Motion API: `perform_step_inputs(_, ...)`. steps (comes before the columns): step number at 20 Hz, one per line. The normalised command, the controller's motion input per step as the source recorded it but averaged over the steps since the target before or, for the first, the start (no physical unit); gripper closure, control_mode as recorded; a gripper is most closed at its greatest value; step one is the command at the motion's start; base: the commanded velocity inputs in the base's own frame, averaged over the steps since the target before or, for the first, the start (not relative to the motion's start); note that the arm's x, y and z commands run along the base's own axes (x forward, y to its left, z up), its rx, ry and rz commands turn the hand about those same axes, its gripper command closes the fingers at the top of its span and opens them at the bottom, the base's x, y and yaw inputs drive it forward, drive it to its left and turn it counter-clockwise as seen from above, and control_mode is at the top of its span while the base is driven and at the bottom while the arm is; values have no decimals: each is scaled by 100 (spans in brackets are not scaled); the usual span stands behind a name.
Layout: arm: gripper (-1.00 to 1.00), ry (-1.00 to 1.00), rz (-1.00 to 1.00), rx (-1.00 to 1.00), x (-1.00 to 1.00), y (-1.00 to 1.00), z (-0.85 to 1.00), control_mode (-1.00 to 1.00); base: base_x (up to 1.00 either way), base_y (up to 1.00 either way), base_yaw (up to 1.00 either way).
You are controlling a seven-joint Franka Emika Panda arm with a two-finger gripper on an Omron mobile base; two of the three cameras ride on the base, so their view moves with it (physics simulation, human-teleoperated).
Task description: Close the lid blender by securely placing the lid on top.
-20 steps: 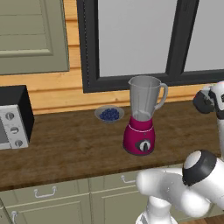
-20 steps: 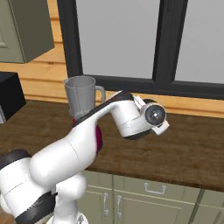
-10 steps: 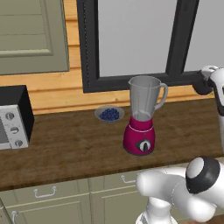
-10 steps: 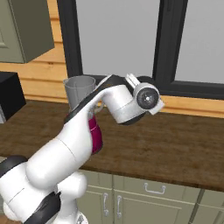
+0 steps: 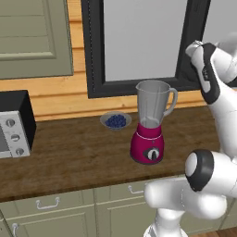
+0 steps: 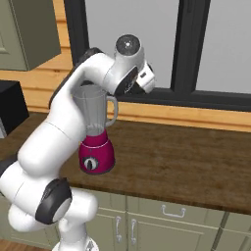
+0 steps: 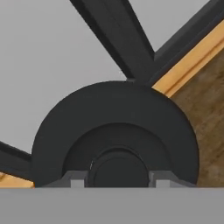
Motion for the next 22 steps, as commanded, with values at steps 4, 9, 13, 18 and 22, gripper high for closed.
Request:
perform_step_inputs(4, 100, 38, 0, -7, 21, 90, 64, -100, 0, 0, 0)
perform_step_inputs(9, 100, 26, 5, -14, 13, 54, 4, -100, 0, 0, 0)
perform_step_inputs(13, 100, 8, 8, -1, 0, 52, -17, -100, 0, 0, 0)
perform_step_inputs(18, 100, 3, 0, 4, 13, 45, -3, -100, 0, 0, 0)
perform_step_inputs(22, 100, 6, 0, 2, 6, 44, -21, -100, 0, 0, 0)
